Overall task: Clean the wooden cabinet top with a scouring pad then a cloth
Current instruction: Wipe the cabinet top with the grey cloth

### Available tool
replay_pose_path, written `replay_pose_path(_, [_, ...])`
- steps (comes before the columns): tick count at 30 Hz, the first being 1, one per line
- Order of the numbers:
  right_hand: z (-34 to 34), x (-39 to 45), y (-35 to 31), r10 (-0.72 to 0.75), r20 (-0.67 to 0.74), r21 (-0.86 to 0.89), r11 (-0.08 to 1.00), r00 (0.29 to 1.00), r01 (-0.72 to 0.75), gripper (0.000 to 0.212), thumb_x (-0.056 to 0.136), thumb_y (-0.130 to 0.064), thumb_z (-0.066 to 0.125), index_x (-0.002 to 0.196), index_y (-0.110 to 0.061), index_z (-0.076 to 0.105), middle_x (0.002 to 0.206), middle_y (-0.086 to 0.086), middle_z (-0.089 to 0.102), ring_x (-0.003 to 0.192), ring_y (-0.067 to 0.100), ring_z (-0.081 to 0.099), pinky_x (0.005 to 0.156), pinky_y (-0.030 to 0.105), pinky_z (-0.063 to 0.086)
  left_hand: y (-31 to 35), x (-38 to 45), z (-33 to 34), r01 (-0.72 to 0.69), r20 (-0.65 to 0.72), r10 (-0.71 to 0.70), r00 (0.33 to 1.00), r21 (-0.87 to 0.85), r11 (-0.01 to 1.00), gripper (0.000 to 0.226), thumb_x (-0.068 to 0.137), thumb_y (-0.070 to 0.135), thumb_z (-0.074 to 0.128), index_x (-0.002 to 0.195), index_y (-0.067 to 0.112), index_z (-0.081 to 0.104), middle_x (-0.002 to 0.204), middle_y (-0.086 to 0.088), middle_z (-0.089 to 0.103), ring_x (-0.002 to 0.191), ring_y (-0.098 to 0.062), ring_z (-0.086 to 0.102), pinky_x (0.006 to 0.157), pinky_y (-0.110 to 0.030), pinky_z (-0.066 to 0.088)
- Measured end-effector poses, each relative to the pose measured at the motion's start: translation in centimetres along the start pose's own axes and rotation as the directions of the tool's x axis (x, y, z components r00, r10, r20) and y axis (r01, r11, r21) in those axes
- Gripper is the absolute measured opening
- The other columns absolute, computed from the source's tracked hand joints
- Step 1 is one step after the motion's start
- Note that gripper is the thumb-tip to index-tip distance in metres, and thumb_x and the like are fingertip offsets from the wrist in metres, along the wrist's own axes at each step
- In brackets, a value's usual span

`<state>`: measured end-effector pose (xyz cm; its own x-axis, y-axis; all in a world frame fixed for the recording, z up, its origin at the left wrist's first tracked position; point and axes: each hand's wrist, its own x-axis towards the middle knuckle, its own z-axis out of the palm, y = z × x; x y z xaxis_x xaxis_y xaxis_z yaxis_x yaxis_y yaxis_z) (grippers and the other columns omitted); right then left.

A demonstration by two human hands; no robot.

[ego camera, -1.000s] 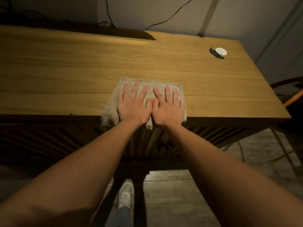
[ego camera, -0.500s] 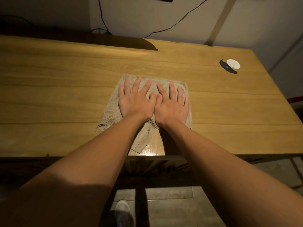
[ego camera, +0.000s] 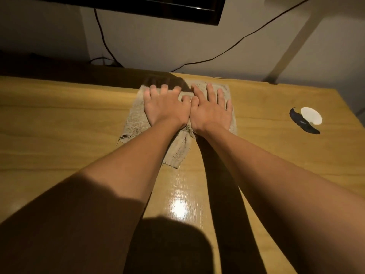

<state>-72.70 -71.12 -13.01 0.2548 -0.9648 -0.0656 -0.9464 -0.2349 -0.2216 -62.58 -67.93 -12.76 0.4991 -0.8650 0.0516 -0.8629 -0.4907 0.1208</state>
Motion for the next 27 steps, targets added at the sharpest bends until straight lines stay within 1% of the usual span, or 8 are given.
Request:
replay_pose_path(3, [-0.2,3.3,-0.2,-0.01,0.0,0.003,1.0,1.0,0.01,0.051,0.106,-0.045,0.008,0.156,-0.053,0.009,0.17,-0.008,-0.003,0.156,0.021,-0.008,0.124,0.05,-0.007,1.0,3.0,-0.2,0.055,0.02,-0.055,0.998,-0.004,0.998,0.066,0.095,0.055,0.019,0.112,0.017,0.07,0.114,-0.011,0.068,0.114,-0.032,0.055,0.103,-0.046,0.031])
replay_pose_path(6, [-0.4,5.0,-0.3,-0.024,-0.023,-0.015,1.0,0.999,0.024,0.05,0.106,-0.045,0.01,0.156,-0.053,0.011,0.17,-0.007,0.001,0.156,0.022,-0.007,0.124,0.05,-0.006,1.6,4.6,-0.3,0.088,0.06,-0.088,0.994,-0.002,0.996,0.063,0.093,0.051,0.017,0.066,0.014,0.06,0.064,-0.008,0.05,0.071,-0.025,0.049,0.082,-0.042,0.031])
replay_pose_path(11, [-0.7,5.1,-0.1,-0.054,-0.008,-0.015,0.998,0.998,0.054,0.05,0.107,-0.045,0.009,0.157,-0.051,0.009,0.171,-0.005,0.001,0.156,0.023,-0.008,0.124,0.051,-0.005,1.8,4.8,0.1,0.088,0.04,-0.087,0.995,-0.014,0.996,0.061,0.094,0.047,0.018,0.059,0.014,0.055,0.06,-0.007,0.049,0.059,-0.021,0.042,0.078,-0.041,0.03])
replay_pose_path(13, [-1.0,4.6,0.0,-0.074,0.011,-0.022,0.997,0.997,0.074,0.051,0.107,-0.045,0.008,0.158,-0.048,0.007,0.171,-0.004,-0.003,0.156,0.023,-0.009,0.125,0.05,-0.005,1.8,4.2,0.1,0.063,0.003,-0.062,0.998,-0.012,0.998,0.066,0.094,0.049,0.016,0.069,0.011,0.063,0.066,-0.008,0.056,0.068,-0.023,0.05,0.083,-0.042,0.033])
replay_pose_path(16, [-1.1,3.3,0.7,-0.085,0.026,-0.021,0.996,0.996,0.085,0.052,0.107,-0.045,0.006,0.159,-0.045,0.005,0.17,-0.002,-0.006,0.156,0.023,-0.011,0.125,0.047,-0.005,1.7,2.6,0.1,0.02,-0.036,-0.02,0.999,0.001,1.0,0.069,0.096,0.051,0.015,0.112,0.015,0.071,0.114,-0.015,0.07,0.112,-0.034,0.058,0.103,-0.047,0.032])
replay_pose_path(21, [-1.1,-1.8,2.6,-0.081,0.033,-0.033,0.996,0.996,0.082,0.052,0.108,-0.045,0.006,0.159,-0.044,0.001,0.17,-0.002,-0.01,0.156,0.022,-0.012,0.126,0.045,-0.005,1.9,-2.5,0.1,-0.053,-0.007,0.053,0.999,-0.036,0.998,0.059,0.098,0.051,0.014,0.152,0.037,0.034,0.162,-0.004,0.031,0.151,-0.034,0.017,0.121,-0.048,0.012])
replay_pose_path(23, [-1.4,-4.3,3.7,-0.078,0.036,-0.026,0.997,0.996,0.079,0.052,0.108,-0.046,0.006,0.159,-0.044,0.0,0.17,-0.002,-0.01,0.156,0.021,-0.013,0.126,0.044,-0.006,2.2,-5.1,0.1,-0.047,0.02,0.049,0.999,-0.066,0.997,0.058,0.099,0.053,0.012,0.156,0.044,0.017,0.168,0.002,0.014,0.154,-0.031,0.002,0.123,-0.047,0.004])
replay_pose_path(27, [-1.6,-10.7,6.3,-0.078,0.042,-0.009,0.997,0.996,0.078,0.052,0.108,-0.046,0.006,0.159,-0.044,0.001,0.17,-0.003,-0.01,0.156,0.02,-0.013,0.126,0.044,-0.006,2.9,-11.6,-0.1,-0.057,0.045,0.061,0.997,-0.075,0.996,0.059,0.098,0.054,0.01,0.156,0.045,0.009,0.169,0.005,0.004,0.155,-0.029,-0.005,0.124,-0.046,-0.001])
